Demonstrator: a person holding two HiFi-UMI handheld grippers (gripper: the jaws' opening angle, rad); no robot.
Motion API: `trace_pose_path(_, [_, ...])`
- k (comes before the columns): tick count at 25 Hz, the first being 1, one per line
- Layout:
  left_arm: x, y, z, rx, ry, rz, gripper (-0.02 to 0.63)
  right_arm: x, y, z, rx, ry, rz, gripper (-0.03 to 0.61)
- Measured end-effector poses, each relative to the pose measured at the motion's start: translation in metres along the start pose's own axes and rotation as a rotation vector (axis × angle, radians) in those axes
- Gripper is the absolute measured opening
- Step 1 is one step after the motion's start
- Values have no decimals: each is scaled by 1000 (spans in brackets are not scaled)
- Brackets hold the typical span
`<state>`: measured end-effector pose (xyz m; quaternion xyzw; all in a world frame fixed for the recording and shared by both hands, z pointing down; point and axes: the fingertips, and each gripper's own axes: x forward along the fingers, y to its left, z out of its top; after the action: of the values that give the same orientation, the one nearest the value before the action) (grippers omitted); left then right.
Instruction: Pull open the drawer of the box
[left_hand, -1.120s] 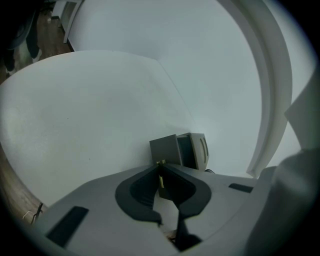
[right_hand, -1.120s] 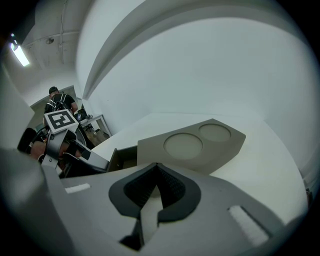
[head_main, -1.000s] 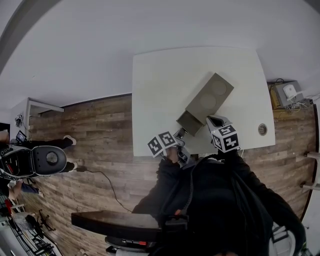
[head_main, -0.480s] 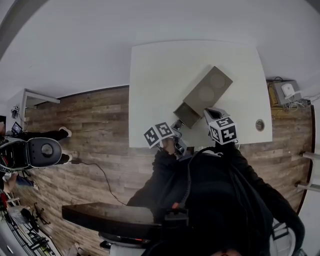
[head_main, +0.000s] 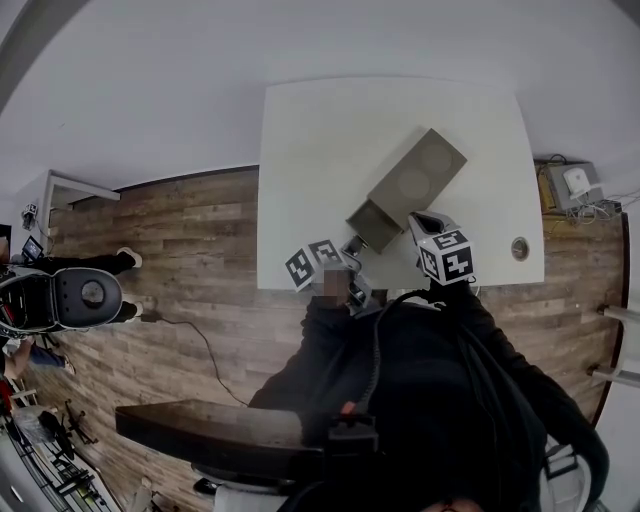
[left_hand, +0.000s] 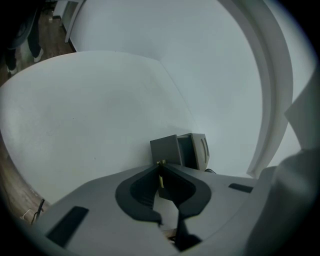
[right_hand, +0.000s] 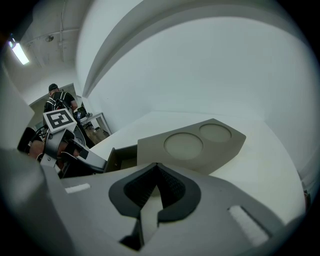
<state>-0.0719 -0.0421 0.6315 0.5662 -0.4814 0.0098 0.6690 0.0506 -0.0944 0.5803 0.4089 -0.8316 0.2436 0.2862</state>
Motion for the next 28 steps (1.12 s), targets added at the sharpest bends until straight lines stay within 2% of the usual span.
trace_pose_path(28, [-13,9,-1,-16,-5,6,25,-1,2,2,24,-22,7,-6])
